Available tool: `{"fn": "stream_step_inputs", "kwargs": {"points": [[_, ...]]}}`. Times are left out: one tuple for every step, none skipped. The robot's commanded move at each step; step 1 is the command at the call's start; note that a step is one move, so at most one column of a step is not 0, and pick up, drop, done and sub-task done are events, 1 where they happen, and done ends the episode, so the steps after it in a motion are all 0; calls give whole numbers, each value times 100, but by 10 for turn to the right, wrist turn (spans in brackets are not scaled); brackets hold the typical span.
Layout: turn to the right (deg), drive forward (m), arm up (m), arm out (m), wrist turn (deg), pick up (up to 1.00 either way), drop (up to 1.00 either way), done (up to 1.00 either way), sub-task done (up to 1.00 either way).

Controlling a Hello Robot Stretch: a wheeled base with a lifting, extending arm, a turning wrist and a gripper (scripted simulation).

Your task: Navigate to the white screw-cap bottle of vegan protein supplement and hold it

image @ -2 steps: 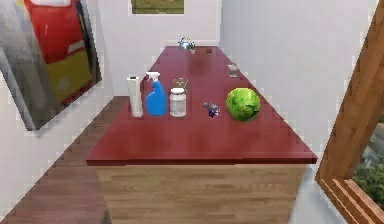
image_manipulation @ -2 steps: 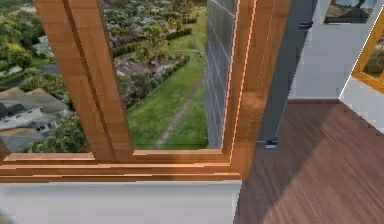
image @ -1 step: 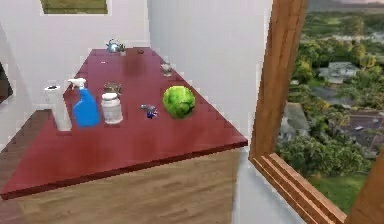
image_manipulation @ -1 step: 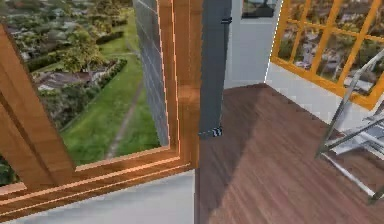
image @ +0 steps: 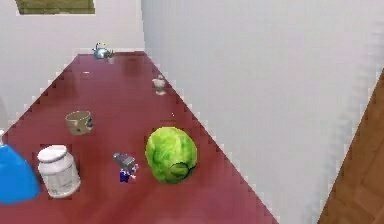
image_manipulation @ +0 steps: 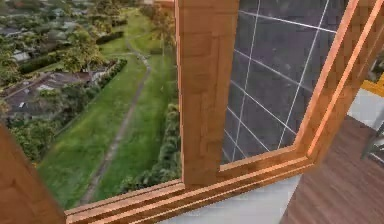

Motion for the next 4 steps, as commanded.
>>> {"fn": "stream_step_inputs", "kwargs": {"points": [[-450,0,0,0,0,0,0,0,0],[-450,0,0,0,0,0,0,0,0],[-330,0,0,0,0,0,0,0,0],[0,0,50,0,0,0,0,0,0]]}}
